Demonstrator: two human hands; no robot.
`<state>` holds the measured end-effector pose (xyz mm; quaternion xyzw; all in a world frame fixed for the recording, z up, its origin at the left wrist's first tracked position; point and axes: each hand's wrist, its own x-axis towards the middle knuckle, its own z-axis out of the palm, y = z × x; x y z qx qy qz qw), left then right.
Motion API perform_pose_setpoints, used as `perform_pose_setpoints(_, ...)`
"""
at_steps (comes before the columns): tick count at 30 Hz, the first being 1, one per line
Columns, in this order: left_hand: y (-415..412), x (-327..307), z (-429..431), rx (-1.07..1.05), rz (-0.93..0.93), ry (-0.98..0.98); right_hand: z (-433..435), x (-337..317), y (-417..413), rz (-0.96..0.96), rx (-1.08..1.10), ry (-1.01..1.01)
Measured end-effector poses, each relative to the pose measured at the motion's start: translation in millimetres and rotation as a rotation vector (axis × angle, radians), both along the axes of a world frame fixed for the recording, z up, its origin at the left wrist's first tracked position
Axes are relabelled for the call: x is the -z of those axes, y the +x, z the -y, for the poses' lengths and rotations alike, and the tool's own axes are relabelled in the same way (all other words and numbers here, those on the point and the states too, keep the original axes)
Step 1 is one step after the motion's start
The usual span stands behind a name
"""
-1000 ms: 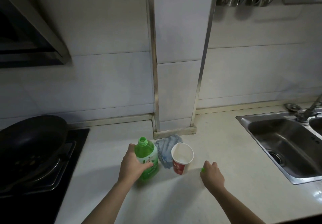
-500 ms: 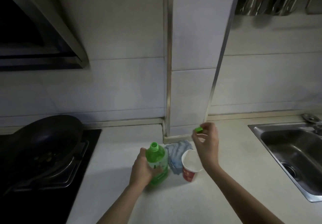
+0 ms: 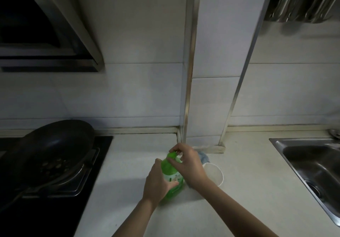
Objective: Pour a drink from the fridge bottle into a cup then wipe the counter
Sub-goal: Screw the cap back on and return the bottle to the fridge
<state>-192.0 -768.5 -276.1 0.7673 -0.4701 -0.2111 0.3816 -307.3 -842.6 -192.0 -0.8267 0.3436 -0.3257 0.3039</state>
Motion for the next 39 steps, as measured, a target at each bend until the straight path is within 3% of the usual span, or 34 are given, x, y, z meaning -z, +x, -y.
perform_pose_setpoints(11,1,1,0,0.007,0.023,-0.017,-2,-2,4,-0.097,-0.097,-0.017)
perform_pose_setpoints(20,-2,0,1,-0.053,0.0,0.066,6,-32,6,-0.513,-0.231,-0.267)
perform_pose_setpoints(28,0,-2,0,-0.055,0.004,0.067,19,-39,20,-0.724,-0.31,-0.354)
perform_pose_setpoints(34,0,-1,0,-0.052,-0.002,0.059,20,-49,26,-0.816,-0.295,-0.429)
perform_pose_setpoints(39,0,-1,0,-0.048,-0.011,0.066,20,-52,25,-0.765,-0.333,-0.408)
